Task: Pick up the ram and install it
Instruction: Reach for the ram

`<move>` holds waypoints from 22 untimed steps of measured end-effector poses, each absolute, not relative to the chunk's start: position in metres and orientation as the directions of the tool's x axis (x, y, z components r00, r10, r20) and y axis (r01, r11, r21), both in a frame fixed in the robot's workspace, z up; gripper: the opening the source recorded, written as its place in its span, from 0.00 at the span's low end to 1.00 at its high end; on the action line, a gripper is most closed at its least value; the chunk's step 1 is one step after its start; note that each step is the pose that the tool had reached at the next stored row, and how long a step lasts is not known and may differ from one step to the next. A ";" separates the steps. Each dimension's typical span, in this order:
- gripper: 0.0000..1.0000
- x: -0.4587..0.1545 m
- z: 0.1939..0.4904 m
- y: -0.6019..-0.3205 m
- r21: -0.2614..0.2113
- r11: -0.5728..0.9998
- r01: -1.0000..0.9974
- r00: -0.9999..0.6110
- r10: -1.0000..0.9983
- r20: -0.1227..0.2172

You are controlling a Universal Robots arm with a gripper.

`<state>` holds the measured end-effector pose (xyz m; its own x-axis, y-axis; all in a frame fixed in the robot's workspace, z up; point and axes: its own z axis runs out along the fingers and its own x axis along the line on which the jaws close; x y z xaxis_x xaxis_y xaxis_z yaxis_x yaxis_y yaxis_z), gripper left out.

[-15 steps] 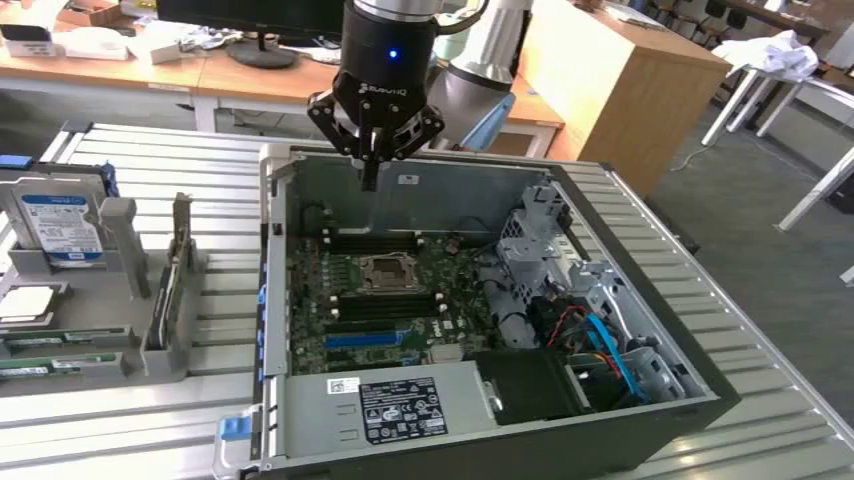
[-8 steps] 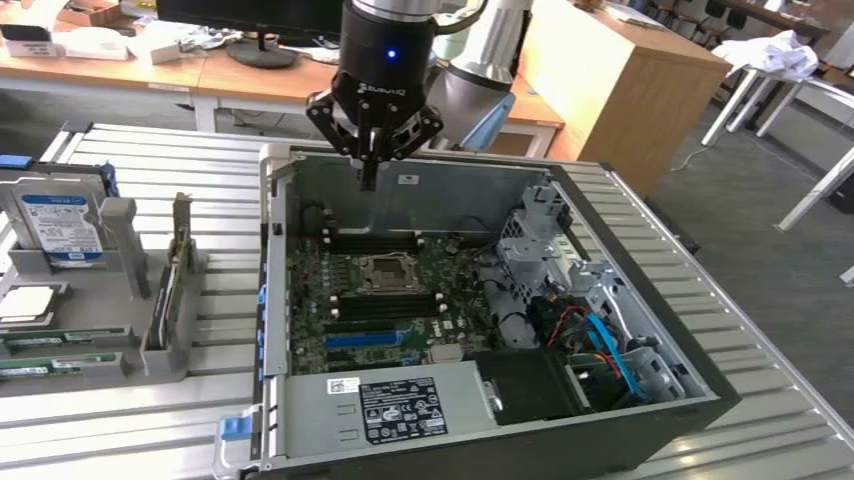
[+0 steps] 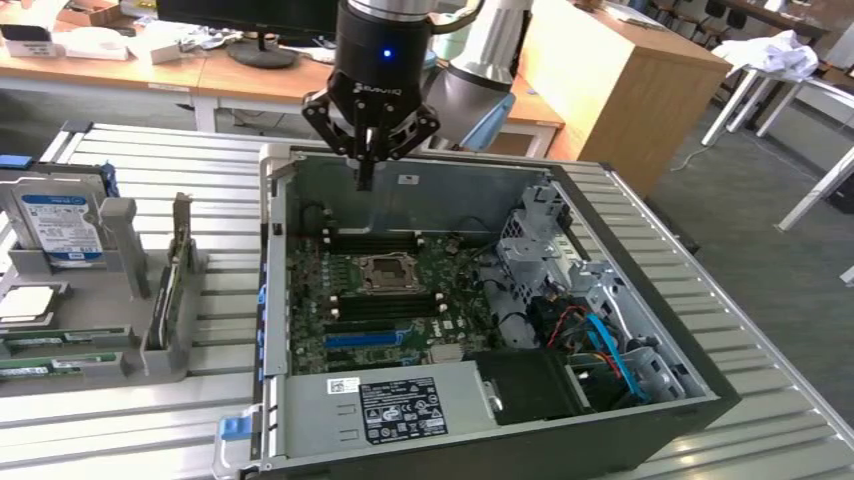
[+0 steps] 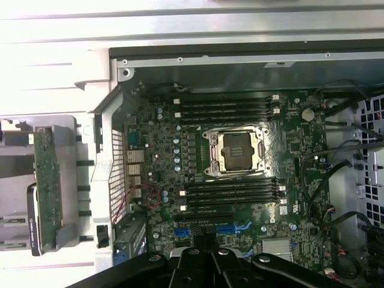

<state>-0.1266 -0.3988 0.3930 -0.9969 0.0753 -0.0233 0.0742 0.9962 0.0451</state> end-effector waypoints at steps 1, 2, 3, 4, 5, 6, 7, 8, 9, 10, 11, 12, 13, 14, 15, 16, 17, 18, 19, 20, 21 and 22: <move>0.11 -0.127 0.393 -0.399 0.045 0.996 0.074 -0.997 0.075 -0.023; 0.11 -0.128 0.393 -0.399 0.045 0.996 0.074 -0.997 0.075 -0.023; 0.11 -0.129 0.393 -0.399 0.045 0.996 0.074 -0.997 0.075 -0.023; 0.11 -0.130 0.393 -0.399 0.045 0.996 0.074 -0.997 0.075 -0.023; 0.11 -0.131 0.393 -0.399 0.045 0.996 0.074 -0.997 0.075 -0.023; 0.11 -0.132 0.393 -0.399 0.045 0.996 0.074 -0.997 0.075 -0.023; 0.11 -0.133 0.393 -0.399 0.045 0.996 0.074 -0.997 0.075 -0.023; 0.11 -0.134 0.393 -0.399 0.045 0.996 0.074 -0.997 0.075 -0.023; 0.11 -0.135 0.393 -0.399 0.045 0.996 0.074 -0.997 0.075 -0.023; 0.11 -0.136 0.392 -0.399 0.045 0.996 0.074 -0.997 0.075 -0.023; 0.11 -0.137 0.392 -0.399 0.045 0.996 0.074 -0.997 0.075 -0.023; 0.11 -0.138 0.392 -0.399 0.045 0.996 0.074 -0.997 0.075 -0.023; 0.11 -0.140 0.392 -0.398 0.045 0.996 0.074 -0.997 0.075 -0.023; 0.11 -0.141 0.392 -0.398 0.045 0.996 0.074 -0.997 0.075 -0.023; 0.11 -0.143 0.392 -0.398 0.045 0.996 0.074 -0.997 0.075 -0.023; 0.11 -0.144 0.392 -0.398 0.045 0.996 0.074 -0.997 0.075 -0.023; 0.11 -0.146 0.392 -0.398 0.045 0.996 0.074 -0.997 0.075 -0.023; 0.11 -0.148 0.392 -0.397 0.045 0.996 0.074 -0.997 0.075 -0.023; 0.11 -0.149 0.392 -0.397 0.045 0.996 0.074 -0.997 0.075 -0.023; 0.11 -0.151 0.392 -0.397 0.045 0.996 0.074 -0.997 0.075 -0.023; 0.11 -0.152 0.392 -0.397 0.045 0.996 0.074 -0.997 0.075 -0.023; 0.11 -0.154 0.392 -0.396 0.045 0.996 0.074 -0.997 0.075 -0.023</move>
